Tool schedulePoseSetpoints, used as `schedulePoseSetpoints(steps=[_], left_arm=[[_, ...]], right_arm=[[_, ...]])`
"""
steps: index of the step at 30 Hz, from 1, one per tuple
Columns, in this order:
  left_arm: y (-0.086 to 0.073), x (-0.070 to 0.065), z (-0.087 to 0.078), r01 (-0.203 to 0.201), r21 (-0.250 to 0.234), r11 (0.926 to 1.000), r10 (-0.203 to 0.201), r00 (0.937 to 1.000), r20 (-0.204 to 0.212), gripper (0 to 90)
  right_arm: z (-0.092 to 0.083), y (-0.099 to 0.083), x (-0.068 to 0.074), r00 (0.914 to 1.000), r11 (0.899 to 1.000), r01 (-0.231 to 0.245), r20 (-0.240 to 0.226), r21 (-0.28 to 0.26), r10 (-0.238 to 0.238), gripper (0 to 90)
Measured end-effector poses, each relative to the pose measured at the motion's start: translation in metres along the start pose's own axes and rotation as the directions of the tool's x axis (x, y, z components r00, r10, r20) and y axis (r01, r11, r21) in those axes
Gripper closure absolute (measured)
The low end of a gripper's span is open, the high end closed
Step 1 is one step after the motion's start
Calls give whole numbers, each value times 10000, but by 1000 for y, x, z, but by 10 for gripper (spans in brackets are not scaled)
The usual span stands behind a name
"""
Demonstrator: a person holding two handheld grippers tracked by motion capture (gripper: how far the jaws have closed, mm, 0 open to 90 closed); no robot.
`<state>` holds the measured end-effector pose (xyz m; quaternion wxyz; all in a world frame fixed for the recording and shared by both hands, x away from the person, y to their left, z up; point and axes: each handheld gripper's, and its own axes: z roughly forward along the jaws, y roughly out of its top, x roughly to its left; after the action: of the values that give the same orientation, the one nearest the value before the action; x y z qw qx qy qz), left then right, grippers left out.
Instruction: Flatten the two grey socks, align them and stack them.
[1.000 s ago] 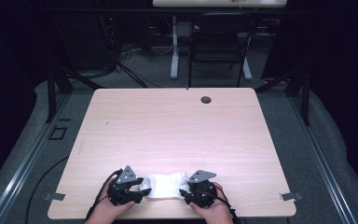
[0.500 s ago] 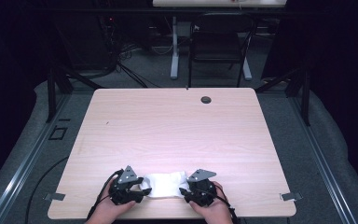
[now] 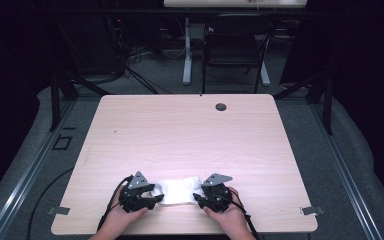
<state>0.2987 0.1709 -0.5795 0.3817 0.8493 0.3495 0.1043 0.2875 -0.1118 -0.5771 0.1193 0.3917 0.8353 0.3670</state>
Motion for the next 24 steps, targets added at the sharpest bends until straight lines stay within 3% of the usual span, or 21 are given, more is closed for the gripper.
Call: schedulePoseSetpoints(steps=[24], left_arm=[[4,7,5,554,-370,9978,-555,9985,4,438]], right_arm=[[5,5,-12,9997,9993,-262,-6,-264,262,553]])
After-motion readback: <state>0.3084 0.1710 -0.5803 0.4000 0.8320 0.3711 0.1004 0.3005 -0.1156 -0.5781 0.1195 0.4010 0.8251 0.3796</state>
